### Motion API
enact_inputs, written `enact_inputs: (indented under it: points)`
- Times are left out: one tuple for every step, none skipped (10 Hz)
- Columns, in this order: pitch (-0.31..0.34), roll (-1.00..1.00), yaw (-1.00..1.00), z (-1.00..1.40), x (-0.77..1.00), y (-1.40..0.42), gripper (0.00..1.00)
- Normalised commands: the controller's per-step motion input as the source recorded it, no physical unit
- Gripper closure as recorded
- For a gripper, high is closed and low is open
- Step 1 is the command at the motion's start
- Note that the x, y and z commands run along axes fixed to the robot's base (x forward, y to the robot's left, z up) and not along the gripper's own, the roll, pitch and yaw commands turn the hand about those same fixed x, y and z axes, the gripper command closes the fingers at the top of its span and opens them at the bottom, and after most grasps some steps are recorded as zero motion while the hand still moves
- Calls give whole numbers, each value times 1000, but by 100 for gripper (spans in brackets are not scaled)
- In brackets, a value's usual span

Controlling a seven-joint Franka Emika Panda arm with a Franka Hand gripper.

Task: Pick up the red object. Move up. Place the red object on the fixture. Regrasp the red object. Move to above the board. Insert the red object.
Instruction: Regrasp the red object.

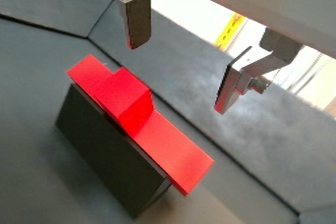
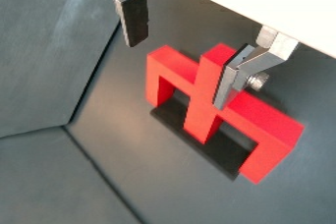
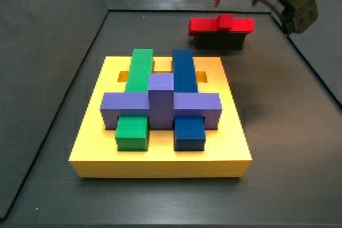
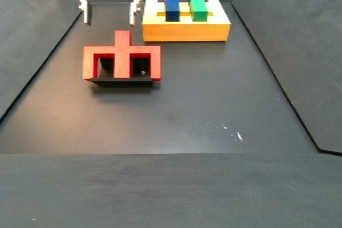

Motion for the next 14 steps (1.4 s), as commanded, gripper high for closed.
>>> enact_inputs:
  points:
    - [97, 877, 57, -117, 9, -86, 0]
    - [71, 849, 29, -126, 0, -74, 0]
    - [26, 780, 20, -154, 0, -71, 0]
    - [0, 537, 57, -223, -14, -80, 0]
    - [0, 163, 57, -69, 0, -60, 0]
    - [0, 0, 0, -3, 63, 0, 0]
    - [-289, -243, 0, -223, -160, 0, 0]
    - [-320, -371, 26, -371, -91, 0, 0]
    - [-254, -546, 83, -529, 0, 0, 0]
    - [-180, -383, 20, -457, 0, 0, 0]
    - [0, 0, 0, -269, 71, 0, 0]
    - [131, 203, 0, -143, 217, -34, 0]
    - [249, 311, 0, -149, 349, -77, 0]
    - [203, 266, -3, -206, 283, -37, 0]
